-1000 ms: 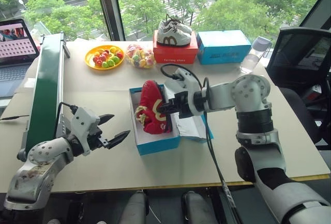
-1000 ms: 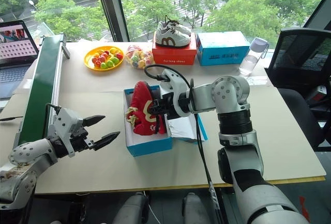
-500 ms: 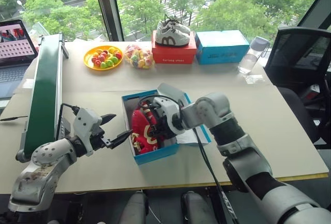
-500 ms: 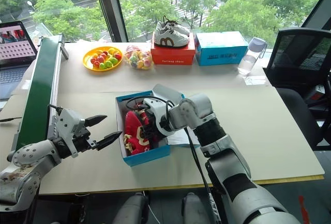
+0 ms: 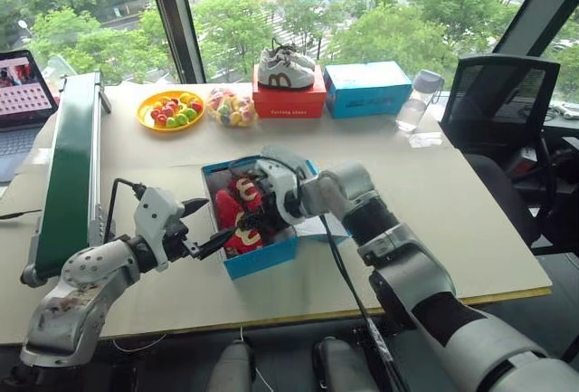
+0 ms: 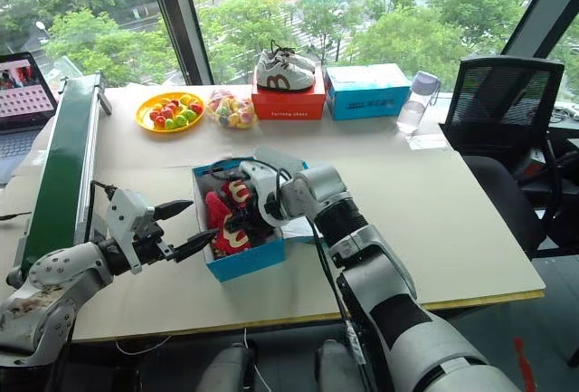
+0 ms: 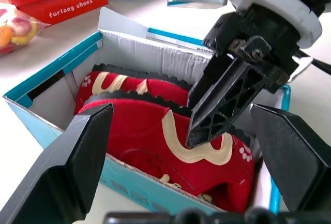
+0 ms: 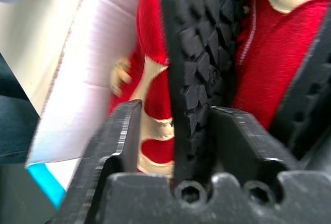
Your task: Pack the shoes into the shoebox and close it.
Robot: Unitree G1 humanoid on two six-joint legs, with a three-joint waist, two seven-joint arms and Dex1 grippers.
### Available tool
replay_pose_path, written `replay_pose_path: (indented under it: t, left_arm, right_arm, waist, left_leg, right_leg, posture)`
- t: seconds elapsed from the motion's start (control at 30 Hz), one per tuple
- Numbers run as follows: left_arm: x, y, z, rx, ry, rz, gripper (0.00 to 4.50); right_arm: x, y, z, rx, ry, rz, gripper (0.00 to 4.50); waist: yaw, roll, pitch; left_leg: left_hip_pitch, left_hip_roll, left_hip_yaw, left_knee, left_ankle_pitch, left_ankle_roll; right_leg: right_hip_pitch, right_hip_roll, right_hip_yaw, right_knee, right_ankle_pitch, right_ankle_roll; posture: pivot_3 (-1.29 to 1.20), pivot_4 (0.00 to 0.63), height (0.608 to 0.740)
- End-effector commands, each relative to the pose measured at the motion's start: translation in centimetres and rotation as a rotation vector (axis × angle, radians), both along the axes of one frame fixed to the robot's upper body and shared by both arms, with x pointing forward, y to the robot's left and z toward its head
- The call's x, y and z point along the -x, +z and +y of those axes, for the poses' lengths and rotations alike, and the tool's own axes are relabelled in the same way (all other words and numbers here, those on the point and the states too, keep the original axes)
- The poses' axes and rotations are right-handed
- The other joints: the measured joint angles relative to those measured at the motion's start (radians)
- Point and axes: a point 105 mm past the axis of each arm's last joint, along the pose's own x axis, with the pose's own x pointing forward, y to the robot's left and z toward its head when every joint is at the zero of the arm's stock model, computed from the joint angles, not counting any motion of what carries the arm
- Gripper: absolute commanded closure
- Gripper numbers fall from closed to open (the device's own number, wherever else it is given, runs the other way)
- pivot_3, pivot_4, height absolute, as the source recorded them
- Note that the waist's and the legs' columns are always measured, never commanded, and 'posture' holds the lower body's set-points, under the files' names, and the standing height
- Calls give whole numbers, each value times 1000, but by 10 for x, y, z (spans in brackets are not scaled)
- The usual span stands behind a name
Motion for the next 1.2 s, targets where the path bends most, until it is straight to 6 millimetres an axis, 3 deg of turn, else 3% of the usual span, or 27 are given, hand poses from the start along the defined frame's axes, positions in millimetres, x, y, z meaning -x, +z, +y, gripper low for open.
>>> replay_pose_path:
  t: [0.03,0.07,0.2,0.27,0.43,0.5,0.57,0.63,0.83,1.0,1.2]
  left_arm:
    - [1,6,-1,-9,-6,-32,0]
    - [1,6,-1,-9,-6,-32,0]
    - [0,6,-3,-7,-17,-26,0]
    - [-1,6,-3,-11,-24,-22,0]
    - [-5,8,-1,-12,-32,-23,0]
    - [-6,9,-2,-14,-42,-21,0]
    - [-8,8,-3,-16,-52,-19,0]
    - [-9,8,-4,-17,-58,-18,0]
    - [-11,9,-8,-13,-70,-19,0]
    - [-10,10,-6,-18,-70,-20,0]
    - [-8,13,-4,-21,-62,-26,0]
  right_arm:
    - [6,83,-10,-205,19,-109,1655]
    - [11,93,-14,-234,30,-109,1655]
    - [39,136,-48,-389,98,-163,1655]
    - [52,138,-67,-441,130,-187,2160]
    - [97,94,-102,-381,255,-108,3778]
    - [114,57,-123,-287,227,-13,4441]
    - [127,21,-136,-203,174,90,4441]
    - [136,-3,-138,-153,148,146,4441]
    - [119,-63,-137,-142,-98,230,4441]
    - [77,-108,-146,-159,-441,227,4441]
    - [46,-127,-162,-229,-756,173,4441]
  waist:
    - [12,1,0]
    - [17,1,0]
    - [24,0,0]
    - [32,0,0]
    - [43,0,1]
    - [43,0,1]
    - [46,-1,1]
    - [40,-1,1]
    - [32,-2,0]
    - [42,-3,-1]
    - [39,-15,-9]
  left_leg:
    - [-6,0,1,3,3,3]
    - [-8,0,1,3,9,11]
    - [-12,-1,3,2,7,13]
    - [-14,-3,3,3,5,12]
    - [-14,-3,5,5,4,14]
    - [-14,-2,7,6,4,14]
    - [-13,-1,9,6,4,14]
    - [-12,0,10,7,4,14]
    - [-10,3,15,8,4,14]
    - [-10,3,16,10,4,14]
    - [-5,10,19,11,4,13]
  right_leg:
    - [-5,0,0,1,4,3]
    - [-5,2,1,1,8,9]
    - [-5,1,2,0,6,8]
    - [-6,-1,1,-1,5,9]
    - [-3,-1,2,-5,4,11]
    - [-3,-1,3,-5,4,11]
    - [-2,-1,3,-5,2,14]
    - [-2,-1,3,-5,0,15]
    - [-2,0,7,-4,1,16]
    - [-2,1,7,-5,2,18]
    - [2,5,8,-7,4,14]
  posture:
    - [0,150,736]
    - [0,150,736]
    - [0,150,736]
    - [0,150,736]
    - [0,150,736]
    - [0,150,736]
    - [0,150,736]
    - [0,150,736]
    - [0,150,736]
    - [0,150,736]
    - [0,150,736]
